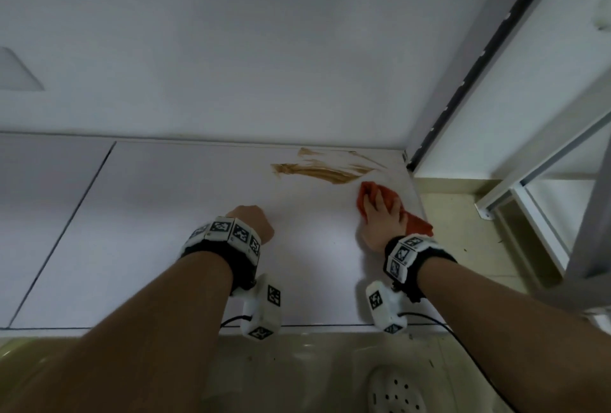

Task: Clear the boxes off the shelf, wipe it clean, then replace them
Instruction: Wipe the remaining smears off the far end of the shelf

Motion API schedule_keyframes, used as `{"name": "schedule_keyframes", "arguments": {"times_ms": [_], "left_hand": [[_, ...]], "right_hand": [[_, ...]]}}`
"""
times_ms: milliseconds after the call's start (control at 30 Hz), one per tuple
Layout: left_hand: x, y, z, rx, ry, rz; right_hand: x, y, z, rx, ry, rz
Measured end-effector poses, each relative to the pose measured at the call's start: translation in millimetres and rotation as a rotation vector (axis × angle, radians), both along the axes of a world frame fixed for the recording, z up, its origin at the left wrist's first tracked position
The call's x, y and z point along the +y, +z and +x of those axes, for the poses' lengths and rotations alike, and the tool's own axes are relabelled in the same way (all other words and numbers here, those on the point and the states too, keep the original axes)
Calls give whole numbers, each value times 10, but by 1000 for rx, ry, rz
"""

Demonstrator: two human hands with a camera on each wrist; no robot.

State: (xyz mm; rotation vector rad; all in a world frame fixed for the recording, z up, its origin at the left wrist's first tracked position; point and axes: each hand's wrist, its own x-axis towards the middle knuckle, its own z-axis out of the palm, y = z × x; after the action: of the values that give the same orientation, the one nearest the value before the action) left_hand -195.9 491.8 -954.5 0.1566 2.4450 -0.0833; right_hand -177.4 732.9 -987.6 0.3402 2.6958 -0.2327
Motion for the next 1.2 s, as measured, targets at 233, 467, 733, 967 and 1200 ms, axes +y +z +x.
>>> {"name": "schedule_keyframes", "arguments": {"times_ms": [233,467,733,967,1200], "left_hand": [[0,44,52,8,-14,-16],[1,125,63,42,-88,-55],[-10,233,127,6,-110,-39],[-13,245,173,-24,-87,-29],[2,338,254,4,-82,-22]], "right_hand": [[112,23,-361,-53,-46,-8],[406,-2,-579,-59,-148,69],[225,-7,-202,-36,-418,75],[-314,15,63,-47,-83,33],[-535,82,-243,-129,195,51]]}}
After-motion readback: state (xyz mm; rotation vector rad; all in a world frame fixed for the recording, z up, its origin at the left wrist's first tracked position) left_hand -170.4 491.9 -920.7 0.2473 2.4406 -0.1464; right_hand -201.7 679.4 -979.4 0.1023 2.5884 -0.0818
